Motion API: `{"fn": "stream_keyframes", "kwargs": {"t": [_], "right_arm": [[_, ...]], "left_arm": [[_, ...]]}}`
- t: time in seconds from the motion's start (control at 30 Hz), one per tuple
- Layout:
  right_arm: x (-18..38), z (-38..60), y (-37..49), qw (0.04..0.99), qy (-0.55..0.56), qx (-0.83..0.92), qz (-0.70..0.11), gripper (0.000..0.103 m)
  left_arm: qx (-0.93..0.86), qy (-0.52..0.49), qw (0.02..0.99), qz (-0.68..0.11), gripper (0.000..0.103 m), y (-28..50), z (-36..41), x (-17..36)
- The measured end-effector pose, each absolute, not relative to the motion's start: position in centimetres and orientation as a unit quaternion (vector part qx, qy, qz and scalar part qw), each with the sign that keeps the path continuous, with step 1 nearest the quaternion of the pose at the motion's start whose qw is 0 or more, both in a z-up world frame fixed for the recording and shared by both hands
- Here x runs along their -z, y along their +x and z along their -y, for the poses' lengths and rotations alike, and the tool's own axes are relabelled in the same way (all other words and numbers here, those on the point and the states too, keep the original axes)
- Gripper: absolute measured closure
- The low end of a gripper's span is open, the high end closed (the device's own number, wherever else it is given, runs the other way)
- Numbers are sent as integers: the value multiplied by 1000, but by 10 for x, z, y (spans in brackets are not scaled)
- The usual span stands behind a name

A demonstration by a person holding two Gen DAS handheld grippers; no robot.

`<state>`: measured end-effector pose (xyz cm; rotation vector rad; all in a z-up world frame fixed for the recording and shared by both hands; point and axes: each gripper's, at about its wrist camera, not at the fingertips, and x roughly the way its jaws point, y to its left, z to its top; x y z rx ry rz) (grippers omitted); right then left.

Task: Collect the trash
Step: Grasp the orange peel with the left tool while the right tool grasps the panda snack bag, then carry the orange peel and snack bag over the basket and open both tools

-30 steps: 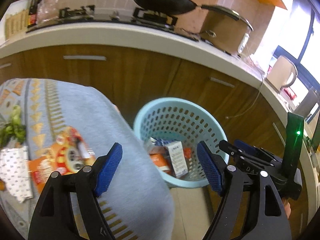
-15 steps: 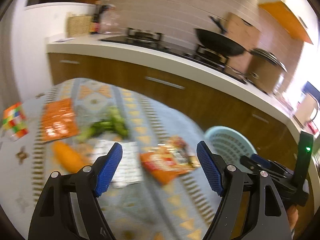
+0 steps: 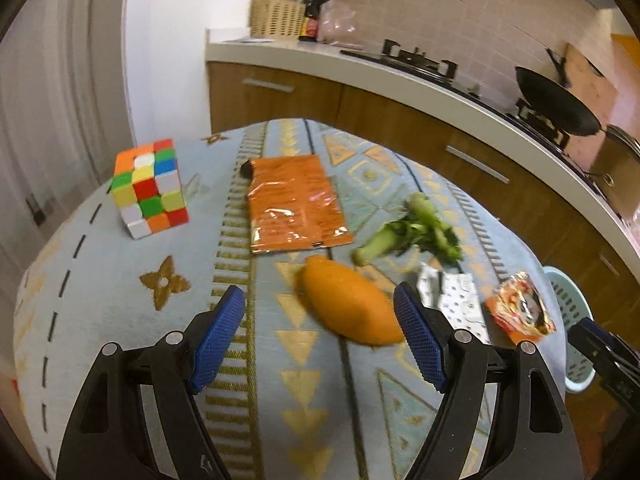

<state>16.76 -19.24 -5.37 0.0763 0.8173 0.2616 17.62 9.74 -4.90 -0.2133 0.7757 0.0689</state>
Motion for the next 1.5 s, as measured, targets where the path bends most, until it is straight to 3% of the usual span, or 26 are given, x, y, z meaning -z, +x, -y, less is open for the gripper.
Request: {"fn": "stream_keyframes", "kwargs": {"t": [0.43,0.53,0.67,0.8,0.97,1.07,1.23,1.5], "right_arm": [[79,201,208,908,35,-100,-405,48],[83,202,211,906,34,-101,-409,48],[86,199,216,903,29,-104,-415,48],[90,194,221,899,22,-112,-423,48],[98,188,227,890,18,-115,-442,48],[98,183,226,890,4,-120,-440,59],[98,177,219,890,-10,-140,-433,92],[74,181,199,907,-12,-149,-392,96]], "left_arm": [[-17,-118,911,-394,31,193,-95,74],[-3,-108,911,-398,41,196,-89,75],[29,-87,913,-398,67,194,-77,76],[37,-81,914,-395,76,192,-72,76],[41,-84,922,-377,80,186,-72,73],[40,-80,925,-370,80,184,-71,70],[39,-72,927,-366,81,184,-69,69],[44,-68,932,-353,83,179,-65,62]]}}
